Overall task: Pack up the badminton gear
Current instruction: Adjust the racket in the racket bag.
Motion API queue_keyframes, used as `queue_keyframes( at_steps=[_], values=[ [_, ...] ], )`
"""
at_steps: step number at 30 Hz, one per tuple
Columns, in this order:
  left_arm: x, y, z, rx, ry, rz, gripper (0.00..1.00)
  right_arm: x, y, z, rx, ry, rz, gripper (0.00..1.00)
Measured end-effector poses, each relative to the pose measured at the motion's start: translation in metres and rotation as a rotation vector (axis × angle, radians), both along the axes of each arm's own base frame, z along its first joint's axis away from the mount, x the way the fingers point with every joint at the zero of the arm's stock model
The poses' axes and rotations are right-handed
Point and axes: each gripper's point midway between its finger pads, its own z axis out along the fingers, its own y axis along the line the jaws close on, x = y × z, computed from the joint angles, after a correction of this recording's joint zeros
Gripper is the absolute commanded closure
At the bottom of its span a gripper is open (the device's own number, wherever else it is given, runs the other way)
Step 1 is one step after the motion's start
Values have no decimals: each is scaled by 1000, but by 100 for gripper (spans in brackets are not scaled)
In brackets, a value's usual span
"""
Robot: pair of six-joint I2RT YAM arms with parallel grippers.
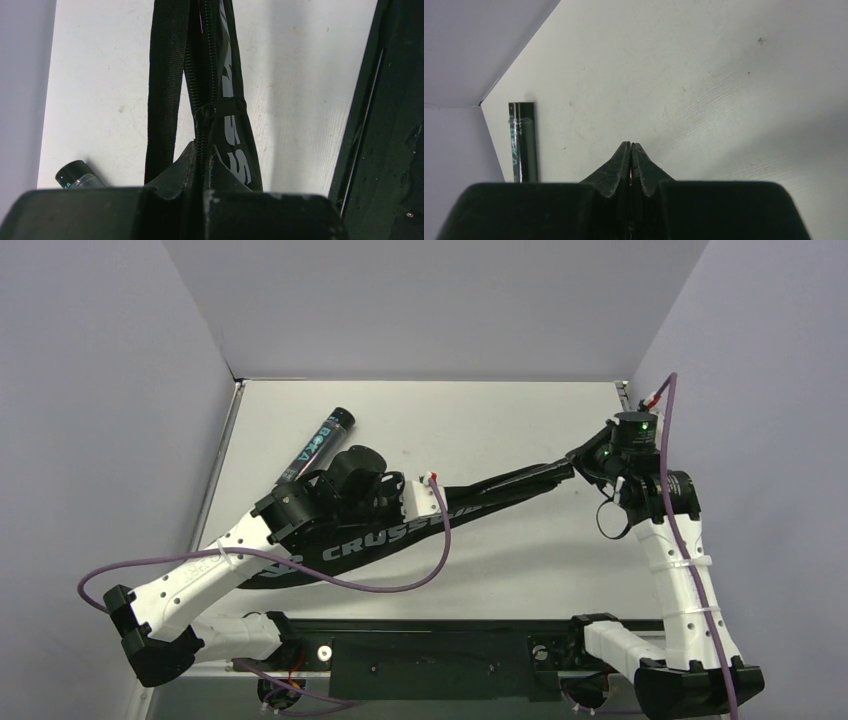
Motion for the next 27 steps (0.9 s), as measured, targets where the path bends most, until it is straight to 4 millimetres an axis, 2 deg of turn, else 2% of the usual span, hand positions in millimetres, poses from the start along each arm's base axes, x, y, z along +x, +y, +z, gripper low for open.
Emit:
queue_keyframes(
  at_steps=[7,14,17,24,27],
  values=[
    [-2,2,-3,11,11,3,100,-5,38,-6,-34,-2,100,100],
    [-6,10,-18,55,46,14,100,-15,54,-42,-36,50,93,100],
    [-8,14,-23,72,61,22,100,-20,62,-51,-27,61,90,100],
    [-9,27,-28,109,73,53,100,-24,83,-50,-20,33,98,100],
    [-9,30,-28,113,71,60,100,-25,85,-51,-18,36,94,100]
  ],
)
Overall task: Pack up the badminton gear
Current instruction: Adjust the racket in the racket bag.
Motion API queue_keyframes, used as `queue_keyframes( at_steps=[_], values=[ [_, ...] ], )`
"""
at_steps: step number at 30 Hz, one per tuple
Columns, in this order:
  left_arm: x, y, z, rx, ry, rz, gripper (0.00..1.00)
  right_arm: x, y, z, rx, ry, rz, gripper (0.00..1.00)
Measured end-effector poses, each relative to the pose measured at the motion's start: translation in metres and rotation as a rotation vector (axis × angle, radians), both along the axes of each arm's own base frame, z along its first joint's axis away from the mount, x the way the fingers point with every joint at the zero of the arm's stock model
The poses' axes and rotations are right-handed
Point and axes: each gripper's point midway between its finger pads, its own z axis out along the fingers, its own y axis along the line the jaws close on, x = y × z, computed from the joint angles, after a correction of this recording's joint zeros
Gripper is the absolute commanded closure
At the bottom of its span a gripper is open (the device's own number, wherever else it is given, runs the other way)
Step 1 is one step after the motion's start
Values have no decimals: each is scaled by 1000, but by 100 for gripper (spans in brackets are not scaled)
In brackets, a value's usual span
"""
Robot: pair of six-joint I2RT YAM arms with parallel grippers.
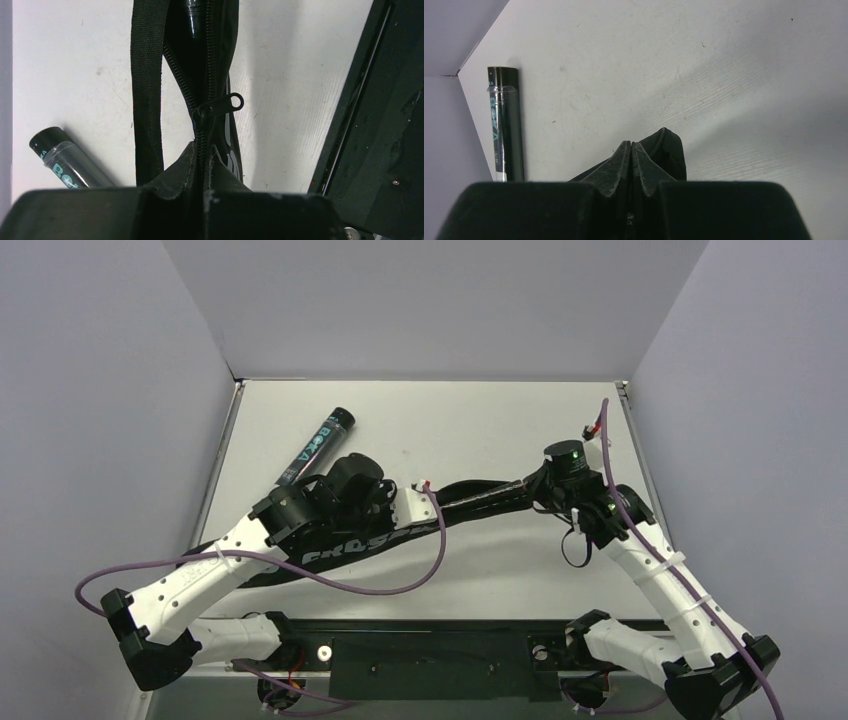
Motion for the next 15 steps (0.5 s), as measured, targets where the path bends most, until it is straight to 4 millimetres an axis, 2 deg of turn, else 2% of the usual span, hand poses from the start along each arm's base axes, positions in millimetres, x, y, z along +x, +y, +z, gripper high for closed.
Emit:
queue_keyframes(
  at_steps=[4,11,15],
  values=[
    [2,-4,3,-18,-9,-5,100,0,-10,-6,33,17,-34,100],
    [4,-17,12,-80,-27,-26,100,-18,-50,-42,59,93,-131,100],
    [5,-19,14,-90,-30,-31,100,-22,-56,-42,43,99,-122,100]
  ],
)
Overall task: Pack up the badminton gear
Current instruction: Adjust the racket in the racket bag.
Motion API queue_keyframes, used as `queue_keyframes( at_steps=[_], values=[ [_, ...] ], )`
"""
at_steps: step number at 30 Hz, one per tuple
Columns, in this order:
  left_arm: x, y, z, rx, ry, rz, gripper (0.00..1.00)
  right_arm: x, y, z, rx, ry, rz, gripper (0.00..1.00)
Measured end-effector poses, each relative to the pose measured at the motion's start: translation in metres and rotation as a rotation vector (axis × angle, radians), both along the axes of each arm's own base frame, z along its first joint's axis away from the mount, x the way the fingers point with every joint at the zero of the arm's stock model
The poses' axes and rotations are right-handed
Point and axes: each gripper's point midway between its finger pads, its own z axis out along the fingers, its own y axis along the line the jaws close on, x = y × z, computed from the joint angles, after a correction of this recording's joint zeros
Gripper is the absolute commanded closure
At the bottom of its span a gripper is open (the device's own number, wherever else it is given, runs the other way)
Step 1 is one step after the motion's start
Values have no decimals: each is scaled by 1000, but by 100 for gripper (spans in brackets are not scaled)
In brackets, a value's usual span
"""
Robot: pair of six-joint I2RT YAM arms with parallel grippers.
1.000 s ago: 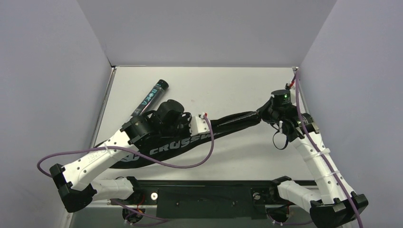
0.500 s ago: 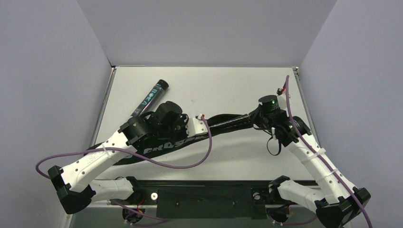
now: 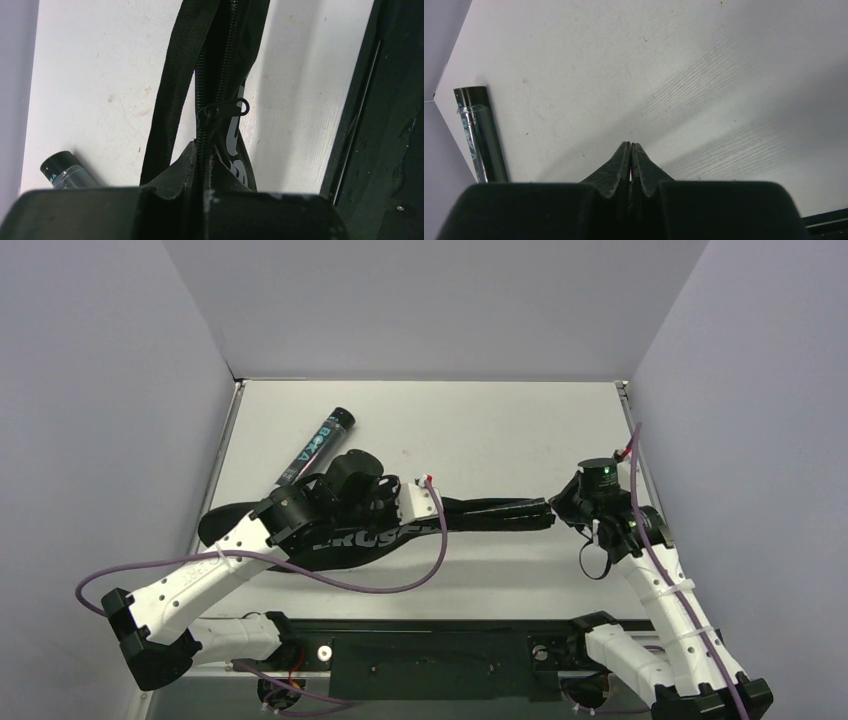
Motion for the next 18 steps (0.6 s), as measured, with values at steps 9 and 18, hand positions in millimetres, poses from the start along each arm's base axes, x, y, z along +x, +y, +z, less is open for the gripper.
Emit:
queue_keyframes(
  at_steps=[9,18],
  values=[
    [2,-9,8,-43,-17,-14,100,1,-14,65,-38,-132,-9,100],
    [1,-9,8,-48,-9,-19,100,-7,-28,69,-96,-123,-39,100]
  ],
)
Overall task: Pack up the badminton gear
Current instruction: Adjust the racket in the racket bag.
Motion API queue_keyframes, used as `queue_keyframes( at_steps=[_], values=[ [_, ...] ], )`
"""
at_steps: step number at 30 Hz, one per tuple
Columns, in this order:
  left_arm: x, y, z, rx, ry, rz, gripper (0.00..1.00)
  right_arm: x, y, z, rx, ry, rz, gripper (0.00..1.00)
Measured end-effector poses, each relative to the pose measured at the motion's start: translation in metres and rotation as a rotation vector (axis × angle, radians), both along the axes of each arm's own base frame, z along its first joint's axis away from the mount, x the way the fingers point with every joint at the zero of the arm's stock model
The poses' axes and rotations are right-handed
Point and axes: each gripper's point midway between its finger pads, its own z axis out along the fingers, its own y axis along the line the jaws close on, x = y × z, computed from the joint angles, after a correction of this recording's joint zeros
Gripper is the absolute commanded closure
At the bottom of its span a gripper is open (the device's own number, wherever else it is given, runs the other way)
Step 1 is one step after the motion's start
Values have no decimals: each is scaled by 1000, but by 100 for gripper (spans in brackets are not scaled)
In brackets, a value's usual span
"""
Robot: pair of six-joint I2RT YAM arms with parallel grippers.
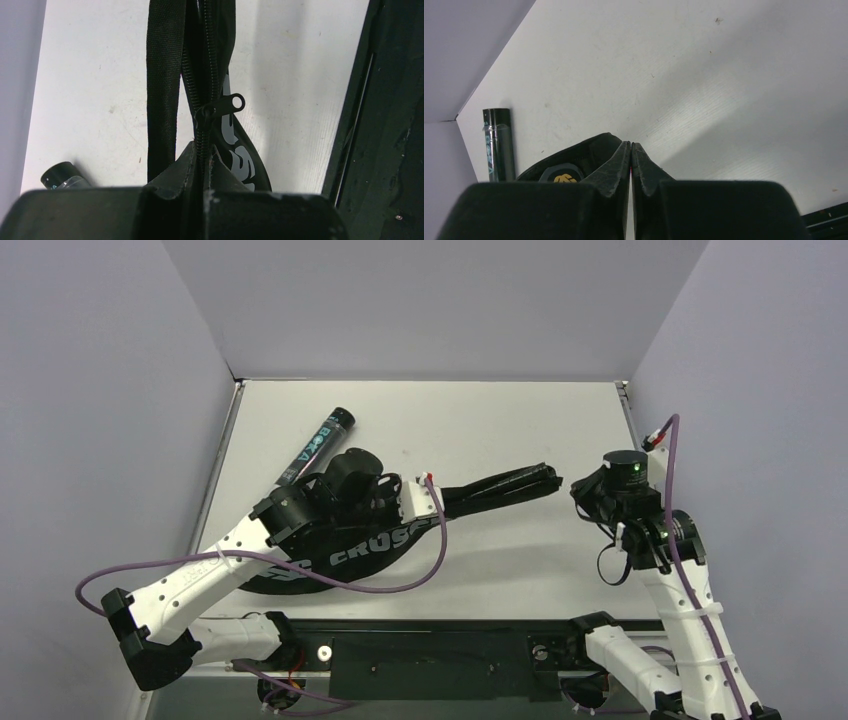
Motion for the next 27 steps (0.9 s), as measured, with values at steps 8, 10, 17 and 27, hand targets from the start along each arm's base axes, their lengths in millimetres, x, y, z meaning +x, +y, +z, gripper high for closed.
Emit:
queue_keyframes(
  at_steps=[8,10,17,27],
  values=[
    [0,0,0,-2,-1,0,100,4,-7,32,-23,-70,-19,100],
    [0,0,0,-2,-1,0,100,4,-7,33,-25,-71,-18,100],
    [0,0,0,-2,-1,0,100,14,5,30,-11,-66,10,100],
    [0,1,-1,2,3,5,100,19,36,23,-36,-51,102,100]
  ],
)
